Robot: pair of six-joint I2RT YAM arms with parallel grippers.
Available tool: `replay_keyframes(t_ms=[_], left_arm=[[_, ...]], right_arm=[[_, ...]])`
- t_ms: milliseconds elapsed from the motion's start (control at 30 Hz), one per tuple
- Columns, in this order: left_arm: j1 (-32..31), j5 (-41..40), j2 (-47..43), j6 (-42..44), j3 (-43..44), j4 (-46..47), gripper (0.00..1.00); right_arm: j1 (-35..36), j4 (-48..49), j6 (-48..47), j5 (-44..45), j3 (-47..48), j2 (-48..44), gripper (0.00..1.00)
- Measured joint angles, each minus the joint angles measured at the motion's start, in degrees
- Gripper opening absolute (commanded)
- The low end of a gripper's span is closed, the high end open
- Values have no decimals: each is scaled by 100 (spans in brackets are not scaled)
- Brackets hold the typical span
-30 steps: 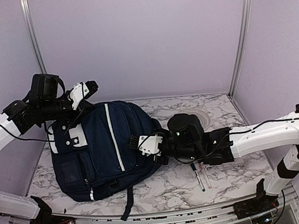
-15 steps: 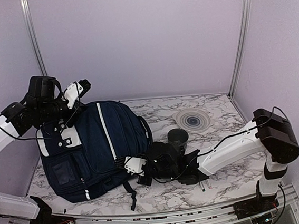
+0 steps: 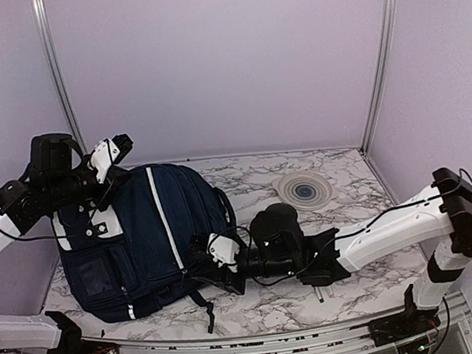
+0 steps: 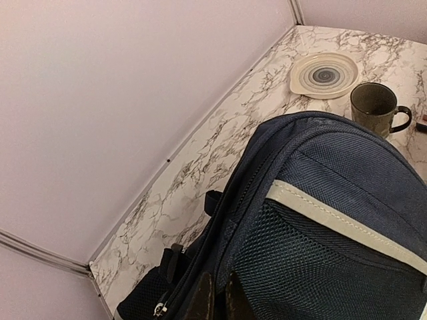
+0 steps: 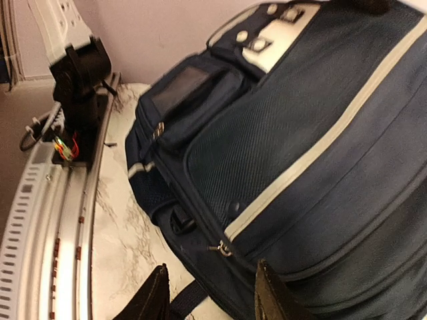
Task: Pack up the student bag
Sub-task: Unzip the upper front pocket of the student bag.
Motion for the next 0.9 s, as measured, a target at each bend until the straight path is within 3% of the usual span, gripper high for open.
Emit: replay_keyframes(t_ms=[167, 300, 533, 700, 900], left_arm=[[-2, 245, -234, 236, -219, 122, 0], [-2, 501, -356, 295, -302, 160, 0], [-2, 929, -743, 417, -518, 175, 0], [-9, 1176, -994, 446, -669, 201, 0], [-2, 1217, -1001, 501, -710, 175, 0]], right_arm=[[-549, -990, 745, -275, 365, -1318, 44], [-1294, -1567, 1488, -483, 981, -1692, 45], [-1759, -2339, 2308, -719, 2061, -837, 65], [-1941, -2651, 2544, -1161, 2514, -48, 74], [-2004, -2776, 2640, -2011, 2852, 431, 77]])
